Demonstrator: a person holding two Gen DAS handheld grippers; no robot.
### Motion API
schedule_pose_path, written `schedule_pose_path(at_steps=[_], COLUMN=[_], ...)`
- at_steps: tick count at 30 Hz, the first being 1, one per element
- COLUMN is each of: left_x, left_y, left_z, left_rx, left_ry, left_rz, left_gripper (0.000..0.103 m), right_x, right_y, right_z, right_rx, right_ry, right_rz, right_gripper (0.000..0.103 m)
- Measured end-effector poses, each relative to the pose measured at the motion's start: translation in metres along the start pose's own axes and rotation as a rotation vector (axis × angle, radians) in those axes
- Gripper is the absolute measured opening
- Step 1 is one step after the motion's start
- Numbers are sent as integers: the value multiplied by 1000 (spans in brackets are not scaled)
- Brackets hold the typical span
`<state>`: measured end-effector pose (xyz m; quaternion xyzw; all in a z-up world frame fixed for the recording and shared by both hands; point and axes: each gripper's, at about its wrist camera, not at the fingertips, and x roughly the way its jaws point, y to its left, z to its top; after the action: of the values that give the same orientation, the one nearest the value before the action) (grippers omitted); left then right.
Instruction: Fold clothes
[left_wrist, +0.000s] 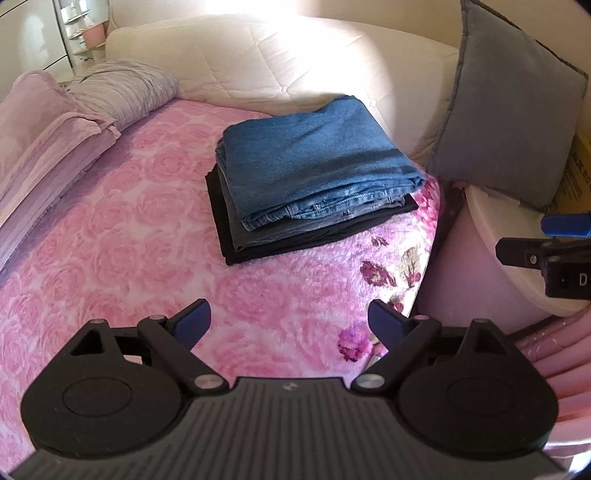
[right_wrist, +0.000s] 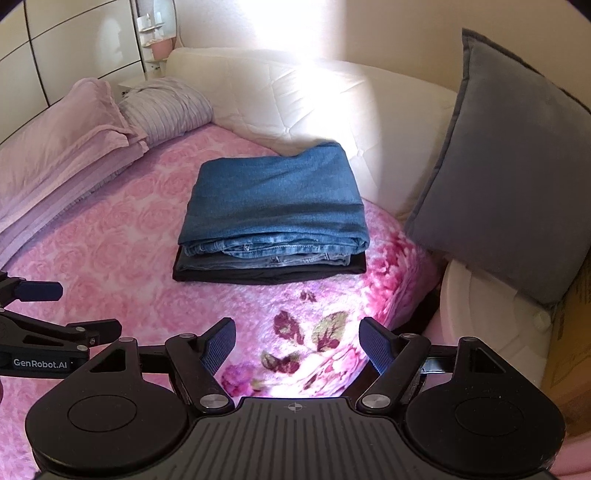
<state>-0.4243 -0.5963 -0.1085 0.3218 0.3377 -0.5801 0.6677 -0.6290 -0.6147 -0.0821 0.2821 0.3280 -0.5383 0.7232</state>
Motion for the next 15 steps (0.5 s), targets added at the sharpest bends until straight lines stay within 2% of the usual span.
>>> schedule_pose_path(at_steps=[9, 15], left_x=[-8, -7], left_y=[0, -2], left_z=[2, 3], left_rx=[-31, -82], left_ry=[-66, -71], left_rz=[-10, -14], left_gripper=[90, 90], right_x=[4, 6], right_y=[1, -3], right_z=[0, 2], right_rx=[-24, -31], right_ry=[-11, -12], right_rz=[-3, -2], right_gripper=[77, 77])
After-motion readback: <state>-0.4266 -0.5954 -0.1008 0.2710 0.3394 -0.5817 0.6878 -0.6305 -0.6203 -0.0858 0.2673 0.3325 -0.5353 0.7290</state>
